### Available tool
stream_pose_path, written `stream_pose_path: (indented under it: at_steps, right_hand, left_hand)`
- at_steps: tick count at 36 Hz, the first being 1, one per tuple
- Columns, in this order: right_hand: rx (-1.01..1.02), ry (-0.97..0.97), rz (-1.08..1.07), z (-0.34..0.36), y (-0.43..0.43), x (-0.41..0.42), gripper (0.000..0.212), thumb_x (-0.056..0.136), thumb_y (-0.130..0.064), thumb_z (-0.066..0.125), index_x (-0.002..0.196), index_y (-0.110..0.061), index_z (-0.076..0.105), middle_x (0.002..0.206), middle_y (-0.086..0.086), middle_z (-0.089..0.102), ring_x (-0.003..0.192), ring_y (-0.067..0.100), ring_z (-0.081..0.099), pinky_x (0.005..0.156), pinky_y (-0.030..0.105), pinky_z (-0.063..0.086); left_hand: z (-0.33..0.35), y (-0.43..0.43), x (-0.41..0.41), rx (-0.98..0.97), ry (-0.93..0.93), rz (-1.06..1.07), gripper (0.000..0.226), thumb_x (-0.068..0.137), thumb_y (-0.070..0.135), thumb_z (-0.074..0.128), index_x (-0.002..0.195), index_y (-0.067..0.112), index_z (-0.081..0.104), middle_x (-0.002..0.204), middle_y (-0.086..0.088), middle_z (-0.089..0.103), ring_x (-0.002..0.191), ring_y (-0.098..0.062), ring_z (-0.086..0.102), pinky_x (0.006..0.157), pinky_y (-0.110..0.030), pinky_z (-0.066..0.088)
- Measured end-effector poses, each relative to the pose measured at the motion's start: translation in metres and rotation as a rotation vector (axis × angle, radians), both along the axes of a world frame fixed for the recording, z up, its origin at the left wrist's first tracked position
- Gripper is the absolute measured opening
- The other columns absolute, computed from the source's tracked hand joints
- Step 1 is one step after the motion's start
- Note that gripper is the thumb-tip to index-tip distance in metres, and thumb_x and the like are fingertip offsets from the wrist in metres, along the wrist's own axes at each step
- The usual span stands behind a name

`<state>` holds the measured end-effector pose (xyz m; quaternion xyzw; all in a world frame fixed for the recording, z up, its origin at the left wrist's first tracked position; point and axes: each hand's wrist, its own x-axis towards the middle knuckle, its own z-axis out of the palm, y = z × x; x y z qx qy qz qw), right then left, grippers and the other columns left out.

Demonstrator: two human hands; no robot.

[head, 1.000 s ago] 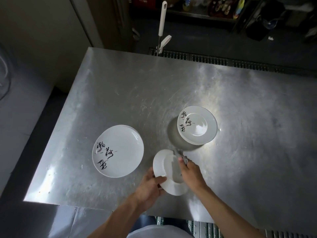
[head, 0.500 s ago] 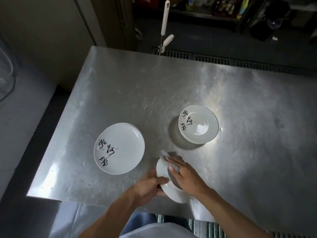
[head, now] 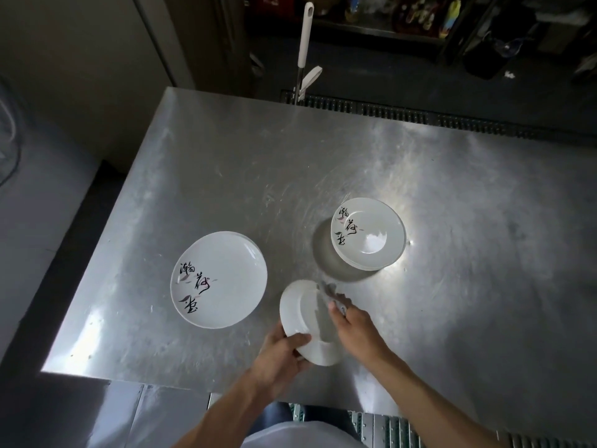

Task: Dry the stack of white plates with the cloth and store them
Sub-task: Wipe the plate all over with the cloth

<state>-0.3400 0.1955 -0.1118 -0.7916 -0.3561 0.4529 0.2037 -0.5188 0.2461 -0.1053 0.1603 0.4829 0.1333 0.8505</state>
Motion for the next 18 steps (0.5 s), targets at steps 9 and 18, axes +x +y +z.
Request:
stream_pose_path:
  at_steps: [9,18]
  right_hand:
    - [0.149,-0.033,0.206,-0.006,0.001,-0.008,0.039,0.106,-0.043,0.04,0.143,-0.037,0.053,0.152,-0.014,0.046,0.14,0.009,0.044,0.118,0.035,0.032]
    - [0.238,-0.077,0.337,-0.01,-0.001,-0.021,0.047,0.105,-0.048,0.036,0.148,-0.033,0.049,0.158,-0.016,0.036,0.148,0.001,0.026,0.12,0.024,0.019]
  left_hand:
    - [0.008,0.016,-0.013,0.027,-0.045,-0.182,0.047,0.09,0.004,0.069,0.135,0.009,0.055,0.122,-0.022,0.07,0.106,-0.036,0.071,0.081,-0.05,0.061]
    - [0.012,0.014,-0.012,0.058,-0.038,-0.309,0.045,0.094,0.001,0.065,0.138,0.007,0.054,0.127,-0.022,0.069,0.115,-0.04,0.068,0.085,-0.049,0.06]
